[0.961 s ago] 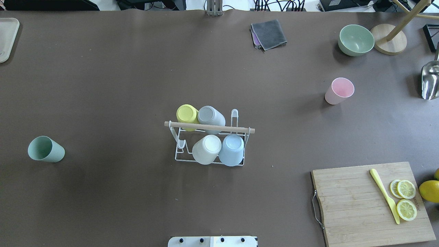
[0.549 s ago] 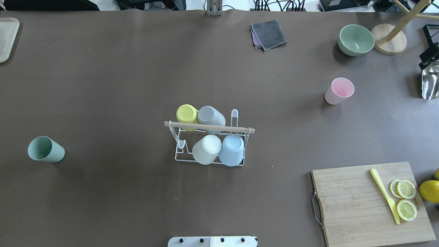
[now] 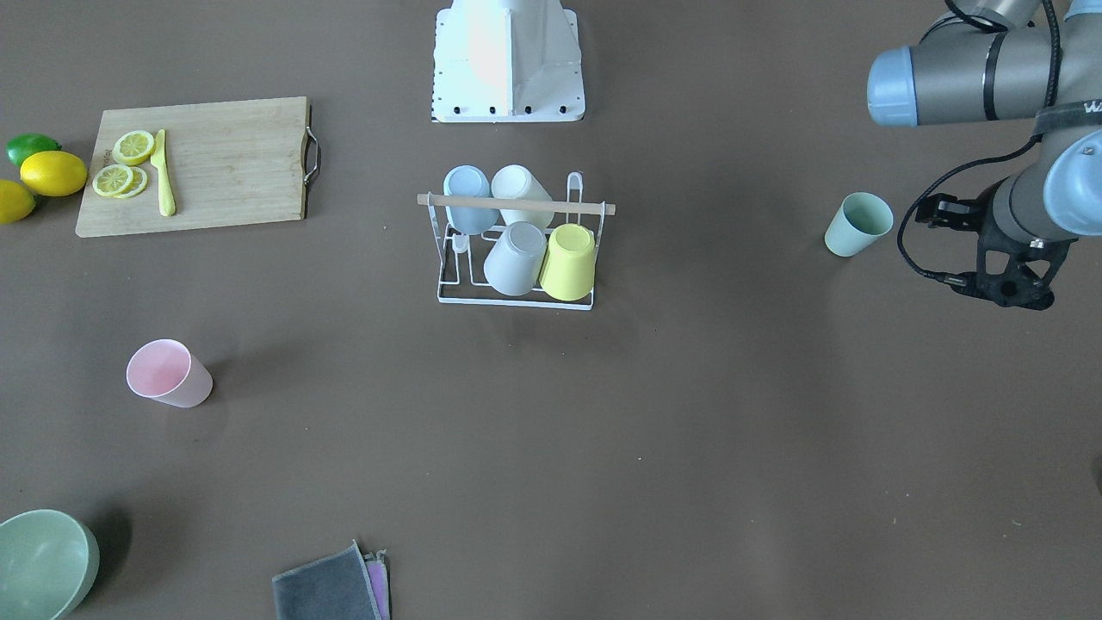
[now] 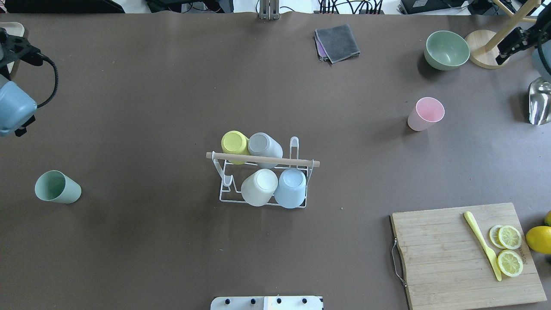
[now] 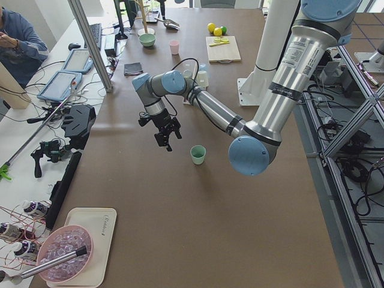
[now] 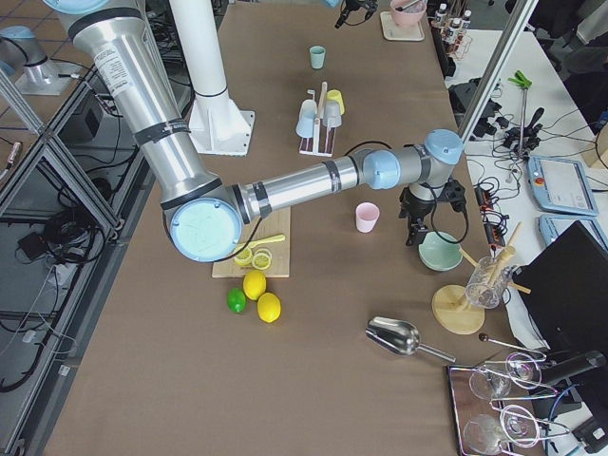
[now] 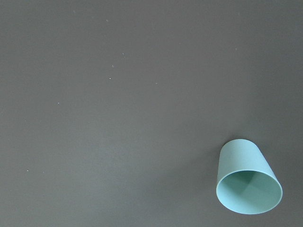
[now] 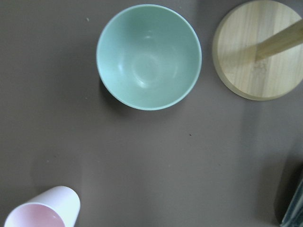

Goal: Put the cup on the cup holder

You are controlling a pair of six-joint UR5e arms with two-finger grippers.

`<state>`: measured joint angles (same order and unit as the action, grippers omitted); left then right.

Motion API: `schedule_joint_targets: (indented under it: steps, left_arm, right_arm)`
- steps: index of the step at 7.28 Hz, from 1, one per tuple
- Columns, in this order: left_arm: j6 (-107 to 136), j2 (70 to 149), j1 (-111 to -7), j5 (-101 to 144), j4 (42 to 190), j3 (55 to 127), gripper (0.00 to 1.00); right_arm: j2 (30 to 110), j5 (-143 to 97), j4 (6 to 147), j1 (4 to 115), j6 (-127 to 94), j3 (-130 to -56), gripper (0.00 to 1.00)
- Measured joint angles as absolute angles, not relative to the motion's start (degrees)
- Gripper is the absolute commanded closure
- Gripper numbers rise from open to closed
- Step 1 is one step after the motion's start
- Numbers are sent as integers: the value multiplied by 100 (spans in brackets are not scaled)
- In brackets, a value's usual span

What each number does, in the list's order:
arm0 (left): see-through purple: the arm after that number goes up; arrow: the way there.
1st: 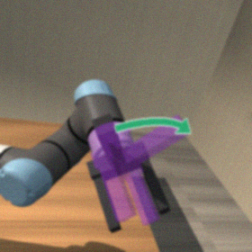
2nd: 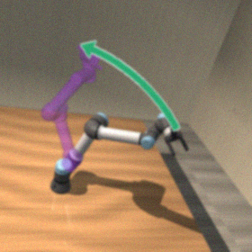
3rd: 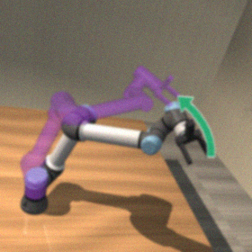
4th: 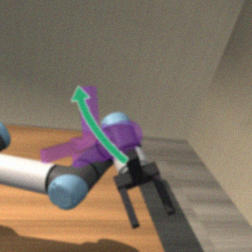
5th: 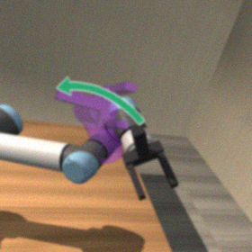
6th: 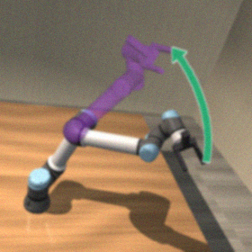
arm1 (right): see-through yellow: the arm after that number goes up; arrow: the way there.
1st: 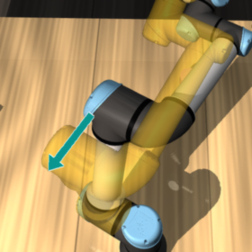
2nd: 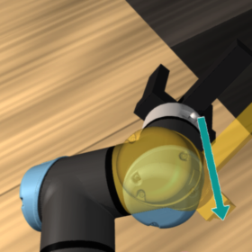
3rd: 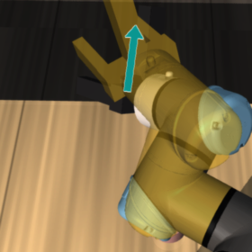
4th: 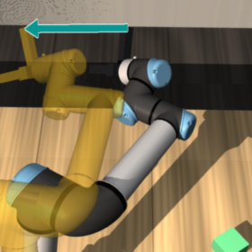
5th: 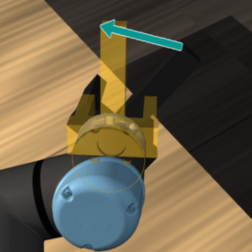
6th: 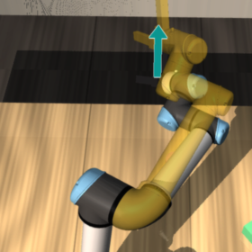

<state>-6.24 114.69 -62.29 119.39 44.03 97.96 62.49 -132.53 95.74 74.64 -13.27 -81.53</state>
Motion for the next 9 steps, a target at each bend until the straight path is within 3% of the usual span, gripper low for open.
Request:
schedule_joint_targets:
  steps: [4, 9]
  left_arm:
    - [-1493, 11969, -5585, 12098, 4346, 8485, 2]
    - [-1487, 12513, -4906, 12396, 4182, 7507, 2]
  right_arm:
    - [5605, -13411, 9584, 6789, -1476, -7592, 0]
    - [4357, -13473, 9642, 6550, -426, -5470, 0]
